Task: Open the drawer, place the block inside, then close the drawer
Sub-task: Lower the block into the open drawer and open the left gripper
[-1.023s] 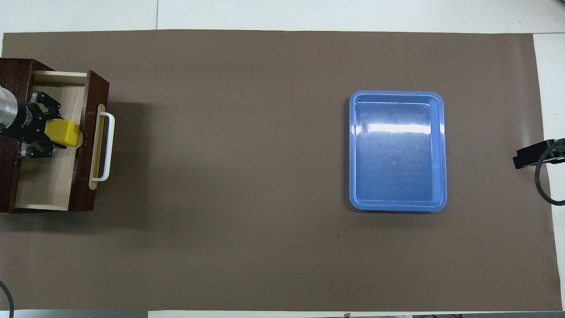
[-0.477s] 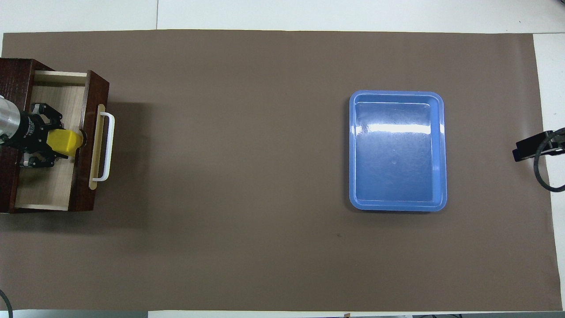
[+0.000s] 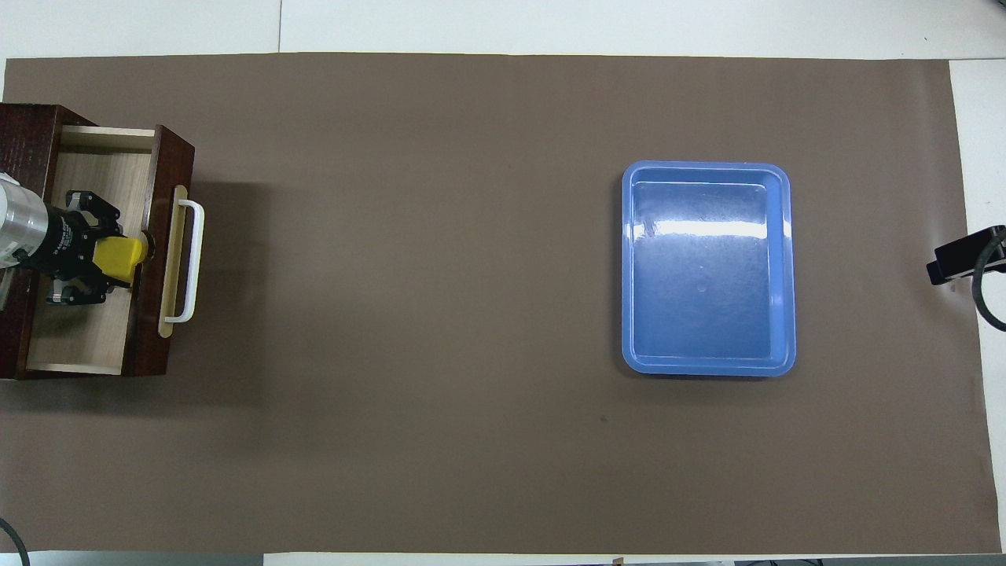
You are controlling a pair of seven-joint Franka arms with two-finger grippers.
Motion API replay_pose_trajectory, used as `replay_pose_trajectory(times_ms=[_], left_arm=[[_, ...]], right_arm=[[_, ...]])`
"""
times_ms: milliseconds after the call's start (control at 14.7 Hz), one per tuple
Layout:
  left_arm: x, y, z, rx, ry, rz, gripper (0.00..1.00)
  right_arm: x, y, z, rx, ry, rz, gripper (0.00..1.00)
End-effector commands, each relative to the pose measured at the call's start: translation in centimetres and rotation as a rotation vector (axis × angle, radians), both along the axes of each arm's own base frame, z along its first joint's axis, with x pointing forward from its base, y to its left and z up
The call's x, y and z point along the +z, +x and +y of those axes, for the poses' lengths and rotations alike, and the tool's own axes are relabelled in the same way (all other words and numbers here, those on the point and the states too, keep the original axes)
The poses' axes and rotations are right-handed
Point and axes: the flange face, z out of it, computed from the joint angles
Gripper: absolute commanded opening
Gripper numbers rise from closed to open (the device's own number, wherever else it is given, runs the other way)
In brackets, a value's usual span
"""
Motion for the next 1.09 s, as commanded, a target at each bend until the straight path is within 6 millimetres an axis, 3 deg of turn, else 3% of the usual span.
replay_pose_trajectory(times_ms=[0,68,273,409,614,886,1023], left_arm=[[0.5,-1.0,-0.1,-0.002,-0.014,-0.022,0.92],[0.6,-1.0,-0.1,-0.002,-0.014,-0.022,1.0],[1.2,-0.7,-0.1,-0.002,-0.014,-0.033,1.0],[2.9,-0.4,-0.1,0.001,-0.014,-0.033,1.0],[7.5,0.3,-0.6,-0.006,-0.016,-0.036,1.0],[12.3,1.4,-5.7,-0.032,-0.052,-0.054,1.0],[11.9,1.9,-9.8,0.0,-0.048,-0.069,1.0]], right_arm=[[0.3,0.0,-0.2,0.008,-0.001,0.009,1.0],[0.2,0.0,-0.2,0.008,-0.001,0.011,1.0],[0.2,-0.1,-0.3,0.008,-0.001,0.011,1.0],[0.2,-0.1,-0.2,0.011,-0.002,0.011,1.0],[0.3,-0.1,-0.2,0.011,-0.002,0.01,1.0],[0.3,-0.1,-0.2,0.013,-0.002,0.01,1.0],[0.3,-0.1,-0.3,0.008,0.0,0.009,1.0]])
